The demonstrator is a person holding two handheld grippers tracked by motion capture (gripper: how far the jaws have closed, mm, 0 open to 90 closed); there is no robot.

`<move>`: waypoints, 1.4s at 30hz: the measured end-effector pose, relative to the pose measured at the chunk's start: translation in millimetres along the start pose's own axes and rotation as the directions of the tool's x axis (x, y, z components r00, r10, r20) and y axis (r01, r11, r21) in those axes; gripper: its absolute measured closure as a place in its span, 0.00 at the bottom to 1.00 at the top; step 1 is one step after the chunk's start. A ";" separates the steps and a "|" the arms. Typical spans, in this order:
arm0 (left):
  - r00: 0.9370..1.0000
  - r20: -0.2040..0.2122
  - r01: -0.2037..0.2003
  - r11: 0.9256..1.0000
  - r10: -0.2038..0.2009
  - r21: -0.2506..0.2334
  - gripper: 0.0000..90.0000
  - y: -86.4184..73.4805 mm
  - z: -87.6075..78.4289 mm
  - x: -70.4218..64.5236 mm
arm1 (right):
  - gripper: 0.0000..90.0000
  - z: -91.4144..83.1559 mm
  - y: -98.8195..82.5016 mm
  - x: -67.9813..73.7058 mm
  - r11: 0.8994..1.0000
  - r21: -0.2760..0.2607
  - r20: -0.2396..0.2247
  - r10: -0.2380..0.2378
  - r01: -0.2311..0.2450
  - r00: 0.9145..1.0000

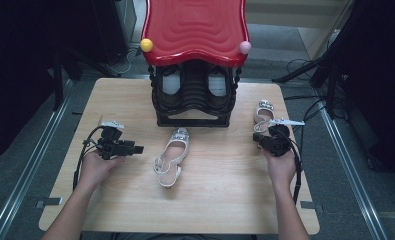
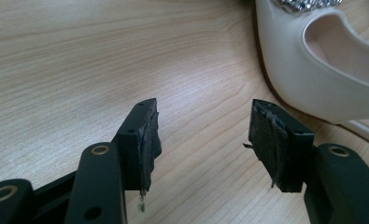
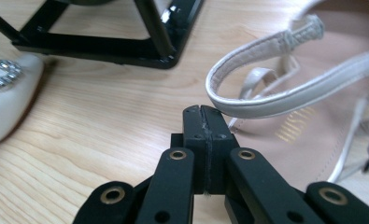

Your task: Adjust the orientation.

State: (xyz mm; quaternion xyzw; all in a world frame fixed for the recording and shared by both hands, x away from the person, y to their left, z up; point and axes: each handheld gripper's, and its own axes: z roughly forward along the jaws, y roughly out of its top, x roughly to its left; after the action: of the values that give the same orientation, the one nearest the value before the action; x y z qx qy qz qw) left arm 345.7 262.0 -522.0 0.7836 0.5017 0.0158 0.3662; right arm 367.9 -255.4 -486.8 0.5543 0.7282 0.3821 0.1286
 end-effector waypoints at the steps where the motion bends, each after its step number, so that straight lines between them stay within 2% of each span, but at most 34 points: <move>1: 1.000 -0.002 -0.003 1.000 0.003 0.004 0.47 -0.1 0.9 0.3 | 1.00 0.0 0.0 0.0 1.000 0.000 0.000 0.000 0.000 1.000; 5: 1.000 0.002 -0.001 1.000 0.001 -0.004 0.48 2.6 1.4 1.5 | 1.00 -7.8 -4.3 -8.8 1.000 -0.004 0.008 0.013 -0.013 1.000; 7: 1.000 0.005 0.001 1.000 -0.001 -0.012 0.48 3.5 0.9 0.8 | 0.97 -10.8 -4.7 -10.6 1.000 -0.006 -0.022 0.027 -0.027 0.999; 12: 1.000 -0.007 -0.001 1.000 0.001 -0.008 0.48 3.2 -0.3 1.3 | 0.93 -16.0 1.6 -3.9 1.000 -0.021 -0.030 0.011 -0.011 0.999; 16: 1.000 -0.011 0.003 1.000 -0.003 -0.012 0.47 -0.3 -3.3 1.6 | 0.82 -17.9 11.9 1.3 0.999 -0.045 -0.039 -0.015 0.013 0.999; 19: 1.000 -0.014 0.003 1.000 -0.003 -0.011 0.48 -4.2 -7.5 2.1 | 0.74 -17.1 20.1 4.1 0.999 -0.043 -0.077 -0.031 0.028 0.997; 24: 1.000 -0.020 0.009 1.000 -0.009 -0.018 0.47 -12.8 -16.6 3.6 | 0.67 -12.7 33.3 9.9 0.997 -0.064 -0.095 -0.055 0.049 0.994; 33: 0.998 -0.045 0.031 0.999 -0.033 -0.031 0.47 -31.2 -29.3 5.9 | 0.64 2.6 52.5 5.3 0.997 -0.061 -0.076 -0.059 0.055 0.995; 39: 0.998 -0.053 0.041 0.999 -0.042 -0.029 0.47 -41.8 -35.8 4.9 | 0.64 6.6 61.9 -7.2 0.997 -0.064 -0.024 -0.053 0.051 0.998; 42: 0.997 -0.067 0.048 0.998 -0.050 -0.034 0.47 -46.5 -38.0 5.1 | 0.64 7.3 63.8 -15.7 0.996 -0.080 -0.020 -0.031 0.029 0.999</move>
State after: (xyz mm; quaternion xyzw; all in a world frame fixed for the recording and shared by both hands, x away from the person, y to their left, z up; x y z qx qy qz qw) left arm 297.3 298.0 -523.4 0.7640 0.5326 0.0415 0.3619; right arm 423.1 -260.7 -450.9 0.5337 0.7218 0.4147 0.1485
